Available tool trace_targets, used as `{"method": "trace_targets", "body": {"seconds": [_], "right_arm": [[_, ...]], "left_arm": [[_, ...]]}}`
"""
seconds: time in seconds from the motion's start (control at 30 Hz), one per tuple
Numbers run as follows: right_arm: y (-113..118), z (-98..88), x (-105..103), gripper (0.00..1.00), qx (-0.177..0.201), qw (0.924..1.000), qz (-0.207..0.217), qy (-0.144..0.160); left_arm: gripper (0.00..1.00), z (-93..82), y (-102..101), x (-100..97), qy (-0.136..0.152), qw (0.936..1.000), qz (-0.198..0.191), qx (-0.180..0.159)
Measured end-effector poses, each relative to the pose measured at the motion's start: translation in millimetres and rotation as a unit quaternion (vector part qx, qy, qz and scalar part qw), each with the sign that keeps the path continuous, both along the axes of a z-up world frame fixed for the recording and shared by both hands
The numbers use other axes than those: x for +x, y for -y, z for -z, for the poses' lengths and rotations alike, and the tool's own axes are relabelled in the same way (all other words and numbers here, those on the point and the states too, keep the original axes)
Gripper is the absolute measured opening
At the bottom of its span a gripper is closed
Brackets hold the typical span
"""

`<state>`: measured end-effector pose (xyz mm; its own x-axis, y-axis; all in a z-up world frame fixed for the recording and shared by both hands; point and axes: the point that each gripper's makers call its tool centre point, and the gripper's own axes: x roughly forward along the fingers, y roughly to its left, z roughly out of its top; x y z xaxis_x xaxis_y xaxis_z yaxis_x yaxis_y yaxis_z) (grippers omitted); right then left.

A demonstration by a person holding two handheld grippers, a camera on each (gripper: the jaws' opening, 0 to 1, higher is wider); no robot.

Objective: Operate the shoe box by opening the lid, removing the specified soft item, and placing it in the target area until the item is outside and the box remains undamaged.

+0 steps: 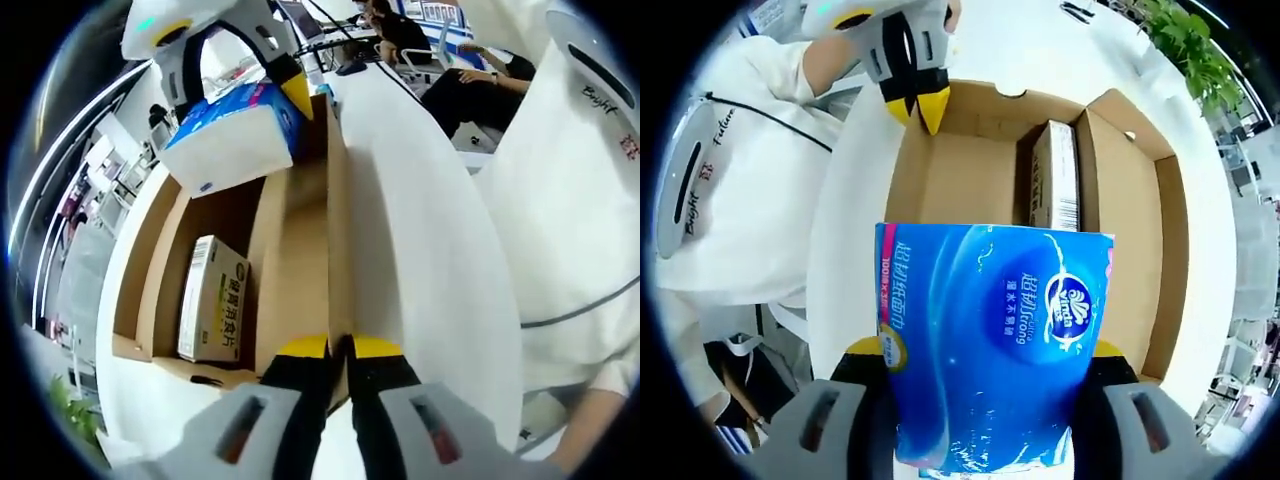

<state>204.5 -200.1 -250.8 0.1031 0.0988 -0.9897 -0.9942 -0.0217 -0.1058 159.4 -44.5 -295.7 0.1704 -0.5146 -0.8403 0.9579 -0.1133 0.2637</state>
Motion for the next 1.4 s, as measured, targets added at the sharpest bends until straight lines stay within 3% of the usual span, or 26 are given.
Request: {"method": "trace_targets", "body": {"seconds": [0.57, 1.4], "right_arm": [[13, -16.6, -1, 0.69, 0.002, 0.9999, 0.005, 0.01], [63, -39.3, -3, 0.69, -0.009, 0.9988, 0.035, 0.032]], "left_arm": [[0.05, 0.2, 0, 0.6, -0.002, 1.0, -0.001, 0.001], [0.05, 0.5, -1, 0.9, 0.0, 1.0, -0.002, -0.001]]}}
